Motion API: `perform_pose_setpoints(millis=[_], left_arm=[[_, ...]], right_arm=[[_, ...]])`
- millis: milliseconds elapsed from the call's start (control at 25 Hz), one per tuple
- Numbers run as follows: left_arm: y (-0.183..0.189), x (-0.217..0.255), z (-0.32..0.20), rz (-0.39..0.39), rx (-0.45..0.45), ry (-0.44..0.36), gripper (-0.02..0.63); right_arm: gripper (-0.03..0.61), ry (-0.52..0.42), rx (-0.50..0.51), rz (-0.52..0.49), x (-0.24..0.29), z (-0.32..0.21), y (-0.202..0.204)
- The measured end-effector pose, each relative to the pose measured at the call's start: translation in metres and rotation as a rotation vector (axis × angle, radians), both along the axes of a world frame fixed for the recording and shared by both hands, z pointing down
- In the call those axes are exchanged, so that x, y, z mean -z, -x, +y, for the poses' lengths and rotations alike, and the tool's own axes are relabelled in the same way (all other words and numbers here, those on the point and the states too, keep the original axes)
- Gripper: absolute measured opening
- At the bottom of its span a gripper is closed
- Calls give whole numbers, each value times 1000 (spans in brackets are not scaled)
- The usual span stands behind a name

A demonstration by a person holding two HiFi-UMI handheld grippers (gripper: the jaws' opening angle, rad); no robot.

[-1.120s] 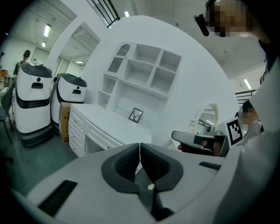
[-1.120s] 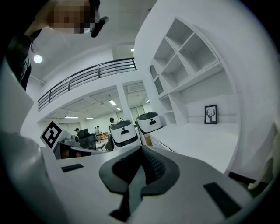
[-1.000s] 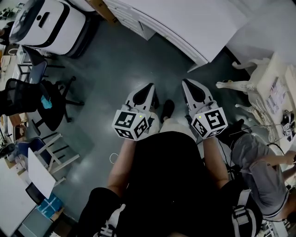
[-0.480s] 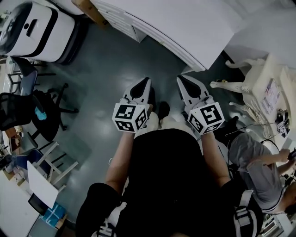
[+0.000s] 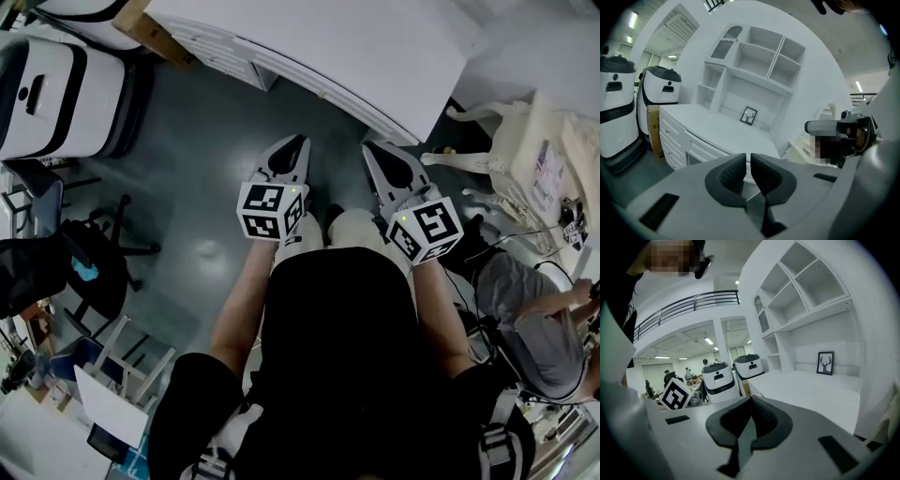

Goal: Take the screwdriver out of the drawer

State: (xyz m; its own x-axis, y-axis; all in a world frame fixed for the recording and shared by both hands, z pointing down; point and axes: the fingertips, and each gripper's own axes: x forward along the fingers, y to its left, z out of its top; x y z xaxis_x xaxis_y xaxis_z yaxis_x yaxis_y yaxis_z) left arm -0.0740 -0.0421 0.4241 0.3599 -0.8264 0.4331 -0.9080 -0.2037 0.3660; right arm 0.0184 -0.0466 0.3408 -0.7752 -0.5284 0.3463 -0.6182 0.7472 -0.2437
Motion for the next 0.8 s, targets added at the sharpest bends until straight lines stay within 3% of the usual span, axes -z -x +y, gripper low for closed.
perform_pose_setpoints(millis=[320,800], left_arm=[[9,-38,-35,-2,-48,52,31],[1,-111,-92,9,-81,102,103]], right_arm=[[17,50,-42,23,-23,-17,4],[17,78,-80,68,-48,-49,-1]])
